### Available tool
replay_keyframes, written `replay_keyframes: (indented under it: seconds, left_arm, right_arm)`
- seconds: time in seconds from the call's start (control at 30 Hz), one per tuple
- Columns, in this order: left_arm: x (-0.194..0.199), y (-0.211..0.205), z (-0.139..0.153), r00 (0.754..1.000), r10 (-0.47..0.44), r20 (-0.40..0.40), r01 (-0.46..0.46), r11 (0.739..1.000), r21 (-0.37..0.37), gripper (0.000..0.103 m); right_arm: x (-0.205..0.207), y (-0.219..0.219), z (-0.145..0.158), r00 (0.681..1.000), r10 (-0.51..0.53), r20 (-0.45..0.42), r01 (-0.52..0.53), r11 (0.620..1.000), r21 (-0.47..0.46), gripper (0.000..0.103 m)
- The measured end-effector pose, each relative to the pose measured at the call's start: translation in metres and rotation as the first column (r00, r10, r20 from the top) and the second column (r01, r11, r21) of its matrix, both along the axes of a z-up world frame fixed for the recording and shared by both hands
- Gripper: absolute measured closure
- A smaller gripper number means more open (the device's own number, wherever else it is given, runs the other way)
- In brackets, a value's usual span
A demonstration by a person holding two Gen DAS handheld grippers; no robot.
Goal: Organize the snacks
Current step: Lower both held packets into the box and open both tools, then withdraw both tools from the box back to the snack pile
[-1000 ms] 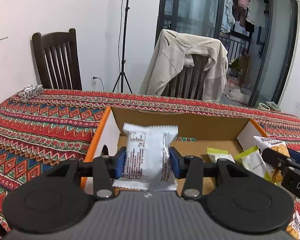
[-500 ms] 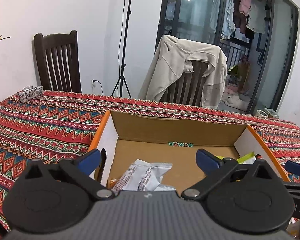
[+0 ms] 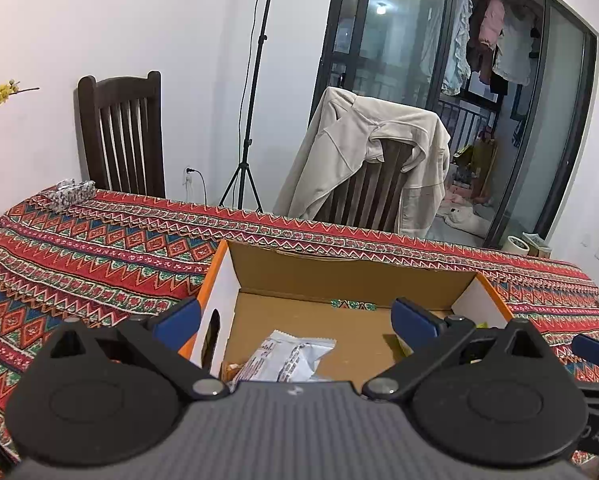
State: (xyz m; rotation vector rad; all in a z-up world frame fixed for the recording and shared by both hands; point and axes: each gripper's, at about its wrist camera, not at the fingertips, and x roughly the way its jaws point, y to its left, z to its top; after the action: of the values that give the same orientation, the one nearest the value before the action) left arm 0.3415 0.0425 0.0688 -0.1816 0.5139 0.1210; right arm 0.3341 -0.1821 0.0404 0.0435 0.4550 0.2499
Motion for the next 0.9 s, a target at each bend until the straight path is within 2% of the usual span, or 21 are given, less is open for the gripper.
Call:
replay_keyframes:
  seconds: [0.13,0.33,0.73,0.9]
  left_arm:
    - [-0.018,0.000,0.007,1.000,0.008,0.013,-0.008,1.000,0.027,0.000]
    - [-0.051,0.006,0.010,1.000,0.015,0.019,-0.016,1.000,0.027,0.000]
    - [-0.121,0.012,-0.008,0.998,-0.023,0.058,0.020,0.998,0.056,0.000]
    - [-0.145,0.019,-0.018,0.997,-0.042,0.063,0.038,0.997,0.062,0.000]
  right_arm:
    - [-0.019,0.001,0.006,1.000,0.011,0.011,-0.011,1.000,-0.027,0.000]
    - [-0.050,-0.001,0.009,1.000,0.029,0.003,-0.029,0.999,-0.027,0.000]
    - [-0.105,-0.010,-0.006,0.998,0.056,-0.037,-0.057,0.998,-0.030,0.000]
    - [-0.128,-0.012,-0.015,0.996,0.084,-0.018,-0.085,0.995,-0.046,0.000]
